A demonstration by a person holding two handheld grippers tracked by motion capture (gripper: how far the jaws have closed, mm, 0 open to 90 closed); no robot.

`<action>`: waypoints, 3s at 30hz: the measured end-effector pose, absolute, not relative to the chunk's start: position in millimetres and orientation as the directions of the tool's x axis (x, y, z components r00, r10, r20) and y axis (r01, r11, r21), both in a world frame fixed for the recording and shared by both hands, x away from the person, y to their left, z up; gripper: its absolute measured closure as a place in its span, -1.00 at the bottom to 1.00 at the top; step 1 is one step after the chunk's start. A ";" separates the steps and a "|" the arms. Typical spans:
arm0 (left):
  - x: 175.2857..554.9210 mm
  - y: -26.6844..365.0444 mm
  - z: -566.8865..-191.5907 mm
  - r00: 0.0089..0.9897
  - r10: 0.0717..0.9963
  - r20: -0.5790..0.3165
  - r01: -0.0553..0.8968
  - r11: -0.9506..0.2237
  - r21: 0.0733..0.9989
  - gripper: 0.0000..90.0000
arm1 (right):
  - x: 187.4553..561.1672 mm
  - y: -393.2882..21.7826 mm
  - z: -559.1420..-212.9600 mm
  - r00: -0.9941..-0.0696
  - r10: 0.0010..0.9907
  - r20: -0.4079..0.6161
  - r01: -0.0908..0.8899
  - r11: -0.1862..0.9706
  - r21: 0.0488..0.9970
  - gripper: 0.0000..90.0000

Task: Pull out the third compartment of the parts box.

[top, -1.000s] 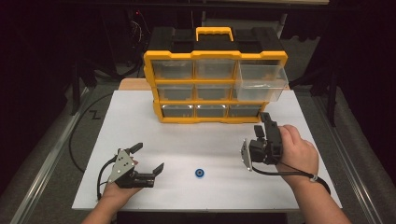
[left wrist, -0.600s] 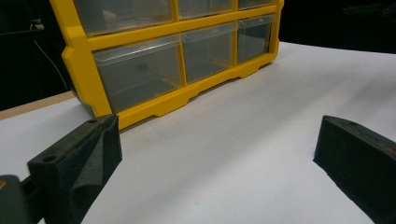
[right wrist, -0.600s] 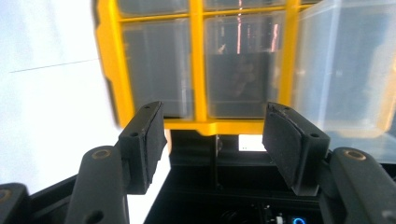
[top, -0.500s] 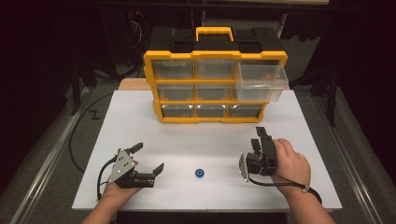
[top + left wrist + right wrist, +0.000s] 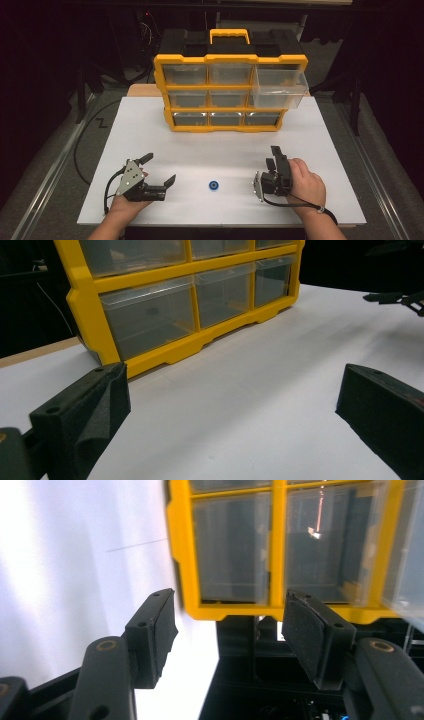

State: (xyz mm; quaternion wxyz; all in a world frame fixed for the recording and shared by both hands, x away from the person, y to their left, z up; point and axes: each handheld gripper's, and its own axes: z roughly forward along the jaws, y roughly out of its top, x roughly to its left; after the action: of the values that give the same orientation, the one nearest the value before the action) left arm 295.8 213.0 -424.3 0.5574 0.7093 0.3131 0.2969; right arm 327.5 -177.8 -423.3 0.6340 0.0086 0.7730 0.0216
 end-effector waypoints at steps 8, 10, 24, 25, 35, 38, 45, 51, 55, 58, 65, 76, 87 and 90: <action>296.8 212.9 -424.9 0.629 0.774 0.073 0.115 -0.186 0.976 -0.97 | 325.1 -177.2 -440.0 -0.215 0.057 -0.975 -0.006 0.998 0.060 -0.11; 297.0 212.7 -424.9 0.633 0.771 0.073 0.112 -0.185 0.976 -0.97 | 323.7 -178.0 -443.5 -0.232 0.073 -0.970 0.010 0.997 0.073 -0.11; 295.9 210.4 -424.6 0.640 0.766 0.070 0.113 -0.183 0.977 -0.97 | 323.0 -186.3 -445.3 -0.263 0.078 -0.962 0.015 0.997 0.077 -0.24; 296.2 210.2 -424.8 0.638 0.767 0.068 0.116 -0.182 0.976 -0.97 | 323.6 -186.0 -444.3 -0.264 0.089 -0.960 0.010 0.996 0.089 -0.35; 297.4 210.0 -425.4 0.632 0.772 0.068 0.120 -0.185 0.975 -0.97 | 325.5 -189.2 -443.8 -0.267 0.111 -0.957 -0.021 0.993 0.120 -0.77; 297.6 209.5 -425.7 0.632 0.772 0.068 0.123 -0.187 0.975 -0.97 | 326.7 -189.9 -443.0 -0.258 0.116 -0.959 -0.019 0.992 0.125 -0.92; 297.2 208.6 -425.7 0.636 0.769 0.069 0.122 -0.188 0.975 -0.97 | 327.0 -190.4 -443.1 -0.265 0.129 -0.955 -0.038 0.989 0.144 -0.98; 297.1 209.0 -425.6 0.636 0.768 0.069 0.121 -0.188 0.975 -0.97 | 327.4 -191.4 -443.3 -0.266 0.152 -0.952 -0.020 0.986 0.163 -0.98; 297.4 209.2 -425.6 0.634 0.770 0.071 0.121 -0.189 0.974 -0.97 | 328.2 -192.1 -443.4 -0.274 0.164 -0.948 -0.016 0.984 0.175 -0.98; 297.3 209.5 -425.4 0.630 0.773 0.073 0.119 -0.189 0.975 -0.97 | 328.6 -192.6 -443.0 -0.270 0.178 -0.946 -0.010 0.982 0.187 -0.98; 297.5 210.3 -425.2 0.625 0.777 0.070 0.123 -0.186 0.975 -0.97 | 330.1 -198.7 -438.4 -0.283 0.320 -0.904 0.033 0.945 0.324 -0.98; 298.7 208.9 -426.3 0.619 0.782 0.072 0.139 -0.199 0.970 -0.97 | 333.9 -205.3 -436.4 -0.332 0.497 -0.802 0.090 0.863 0.498 -0.98; 300.8 211.0 -426.1 0.602 0.798 0.037 0.158 -0.164 0.974 -0.97 | 338.2 -217.9 -429.4 -0.358 0.672 -0.648 0.163 0.728 0.666 -0.98; 301.3 212.1 -425.8 0.594 0.804 0.026 0.167 -0.154 0.974 -0.97 | 338.9 -219.7 -429.1 -0.370 0.702 -0.609 0.175 0.696 0.696 -0.98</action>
State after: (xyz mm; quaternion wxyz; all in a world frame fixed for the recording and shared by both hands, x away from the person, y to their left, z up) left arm 301.3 212.1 -425.8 0.5507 0.7026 0.3458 0.2892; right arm 338.9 -219.7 -429.1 0.4863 0.2803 0.7820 0.2710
